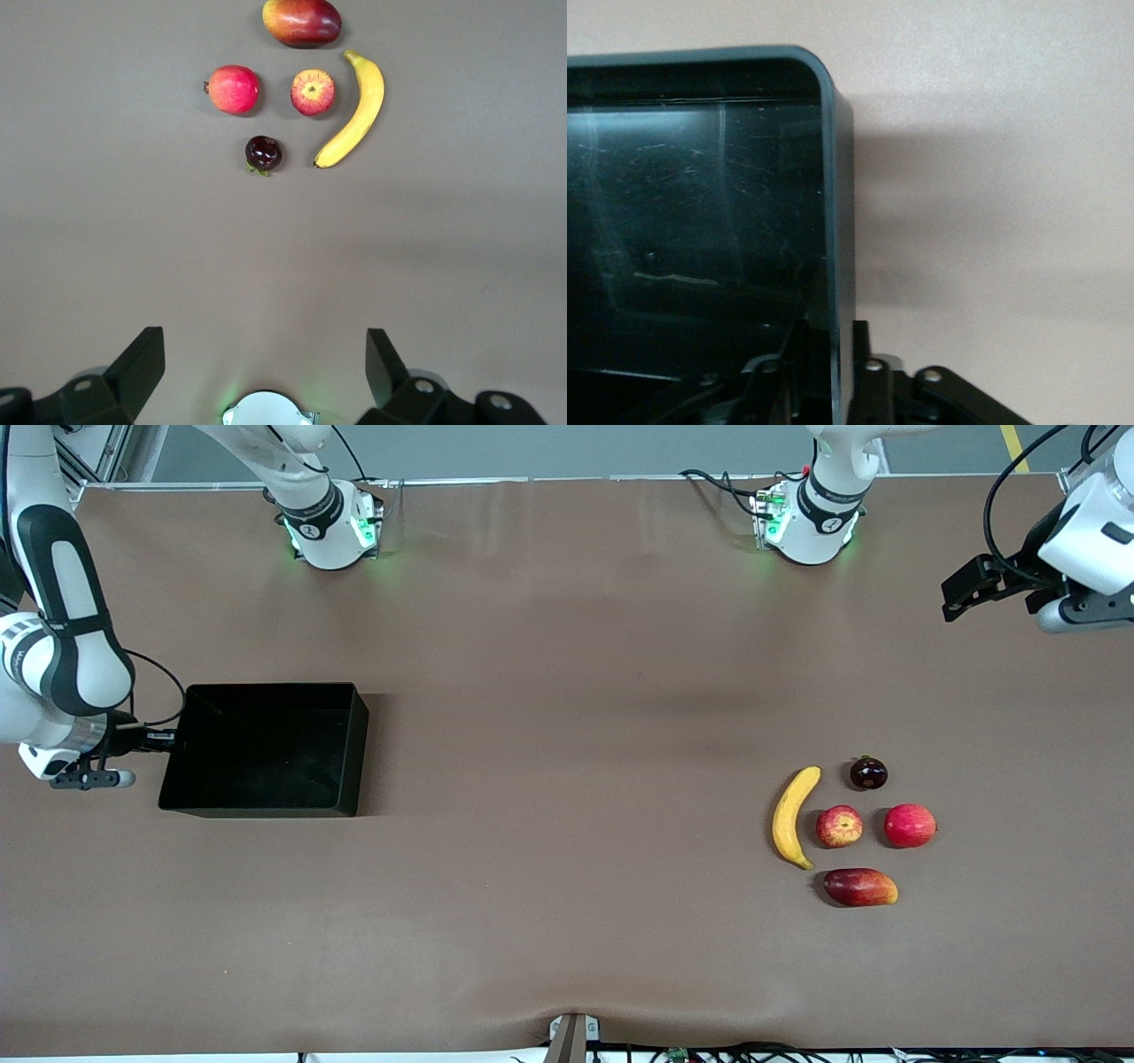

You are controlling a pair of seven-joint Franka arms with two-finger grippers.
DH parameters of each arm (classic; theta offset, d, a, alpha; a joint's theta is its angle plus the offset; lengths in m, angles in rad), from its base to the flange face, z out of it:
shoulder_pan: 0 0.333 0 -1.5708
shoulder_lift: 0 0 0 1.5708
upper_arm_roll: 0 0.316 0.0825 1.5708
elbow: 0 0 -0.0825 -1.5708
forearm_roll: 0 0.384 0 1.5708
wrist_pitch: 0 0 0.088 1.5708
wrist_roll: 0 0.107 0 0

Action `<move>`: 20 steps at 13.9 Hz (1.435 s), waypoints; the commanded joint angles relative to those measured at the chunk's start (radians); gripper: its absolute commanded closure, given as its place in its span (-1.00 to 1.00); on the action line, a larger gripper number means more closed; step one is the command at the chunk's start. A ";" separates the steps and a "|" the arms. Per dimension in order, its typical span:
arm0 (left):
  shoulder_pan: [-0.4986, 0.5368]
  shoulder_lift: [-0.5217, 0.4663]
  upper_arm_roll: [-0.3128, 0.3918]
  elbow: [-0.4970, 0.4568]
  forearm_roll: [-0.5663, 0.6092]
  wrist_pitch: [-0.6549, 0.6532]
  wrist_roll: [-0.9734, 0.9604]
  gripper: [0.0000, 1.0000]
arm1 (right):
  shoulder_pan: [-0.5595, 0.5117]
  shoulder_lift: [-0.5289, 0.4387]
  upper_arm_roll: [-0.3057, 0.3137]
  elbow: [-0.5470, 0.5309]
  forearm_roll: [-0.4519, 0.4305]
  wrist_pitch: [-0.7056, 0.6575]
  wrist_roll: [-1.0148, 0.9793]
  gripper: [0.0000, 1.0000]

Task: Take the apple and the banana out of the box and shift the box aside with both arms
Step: 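Release the box and draw the right gripper back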

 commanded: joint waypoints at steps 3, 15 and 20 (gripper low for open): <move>-0.002 -0.035 0.008 -0.017 -0.029 -0.013 0.023 -1.00 | 0.019 0.010 0.019 0.296 0.008 -0.296 -0.032 -1.00; 0.050 -0.177 0.020 -0.161 -0.035 0.057 0.156 -1.00 | 0.198 -0.135 0.019 0.514 0.002 -0.503 0.269 -1.00; 0.050 -0.154 0.022 -0.150 -0.063 0.078 0.159 -1.00 | 0.248 -0.298 0.019 0.497 -0.046 -0.709 0.318 -1.00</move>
